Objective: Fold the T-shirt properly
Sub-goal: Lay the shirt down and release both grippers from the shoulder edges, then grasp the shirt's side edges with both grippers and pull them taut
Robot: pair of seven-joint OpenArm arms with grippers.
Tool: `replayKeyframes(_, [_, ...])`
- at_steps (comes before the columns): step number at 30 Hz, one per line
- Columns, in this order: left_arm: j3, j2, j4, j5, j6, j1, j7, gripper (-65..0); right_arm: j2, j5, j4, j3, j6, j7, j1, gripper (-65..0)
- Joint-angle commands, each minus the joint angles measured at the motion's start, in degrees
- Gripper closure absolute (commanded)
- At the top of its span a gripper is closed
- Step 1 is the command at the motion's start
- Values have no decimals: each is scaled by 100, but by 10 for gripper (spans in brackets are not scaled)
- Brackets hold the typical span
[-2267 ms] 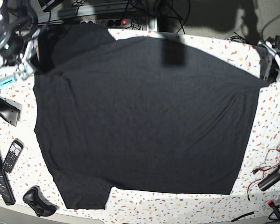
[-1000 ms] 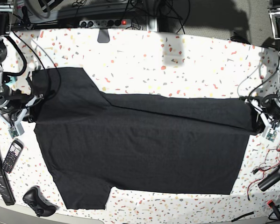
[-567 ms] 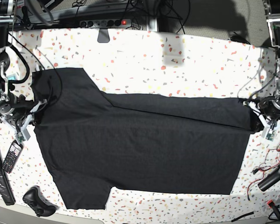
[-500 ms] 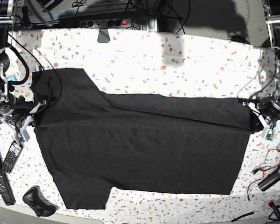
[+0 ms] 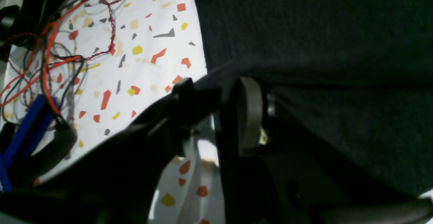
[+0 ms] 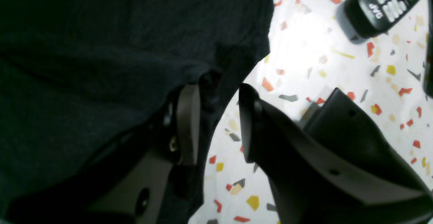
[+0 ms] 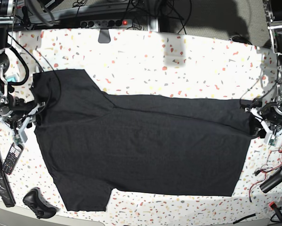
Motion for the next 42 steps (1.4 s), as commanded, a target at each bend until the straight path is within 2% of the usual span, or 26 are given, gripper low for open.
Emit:
replayKeyframes(1, [-37, -177, 81, -114, 44, -140, -70, -207, 149, 116, 98, 157, -63, 118, 155, -193])
replayKeyframes(3, [-37, -280, 83, -367, 44, -140, 72, -206, 149, 507, 184, 372, -59, 4, 153, -193])
replayKeyframes(6, [-37, -437, 175, -964, 44, -120, 343, -193, 146, 1213, 367, 695, -13, -498, 149, -190])
replayKeyframes(8, [-37, -466, 278, -1268, 39, -92, 542, -143, 144, 1561, 492, 820, 208, -780, 146, -168])
replayKeyframes(10, [-37, -428, 326, -1449, 33, -90, 717, -66, 142, 1829, 568, 848, 621, -949, 133, -107])
replayKeyframes(11, [-37, -382, 326, -1502, 17, -90, 774, -16, 131, 1961, 588, 848, 647, -1012, 111, -74])
replayKeyframes(12, [-37, -328, 326, -1502, 17, -87, 807, 0, 103, 2002, 588, 848, 643, -1047, 83, -38])
replayKeyframes(14, [-37, -175, 323, -1499, 17, -72, 848, 0, -26, 1954, 588, 848, 640, -1051, 15, 0])
replayKeyframes(18, [-37, 168, 319, -1458, 20, 28, 844, 0, -378, 1847, 588, 846, 643, -1036, -94, 0])
replayKeyframes(20, [-37, 328, 313, -1364, 33, 70, 809, 0, -586, 1478, 581, 846, 643, -905, -105, 0])
replayKeyframes(22, [-37, 461, 302, -1272, 295, 81, 756, 0, -772, 1016, 579, 846, 640, -750, -103, 0])
replayKeyframes(24, [-37, 538, 302, -1248, 564, 81, 756, 0, -907, 704, 579, 846, 640, -658, -103, 0])
replayKeyframes(30, [-37, 634, 105, -1069, 575, 96, 728, 0, -1137, 562, 575, 846, 623, -769, -221, 0])
replayKeyframes(34, [-37, 682, -546, -1071, 476, 96, 391, 0, -1156, 258, 575, 848, 623, -590, -468, 0])
replayKeyframes(37, [-37, 678, -870, -1069, 155, 105, 330, 0, -1163, 236, 575, 848, 623, -555, -678, 0])
replayKeyframes(40, [-37, 675, -785, -1069, -136, 282, 352, 0, -1156, 138, 575, 848, 621, -553, -927, 0])
replayKeyframes(42, [-37, 673, -514, -1069, -155, 531, 396, 0, -1150, 107, 577, 863, 621, -529, -1113, 0])
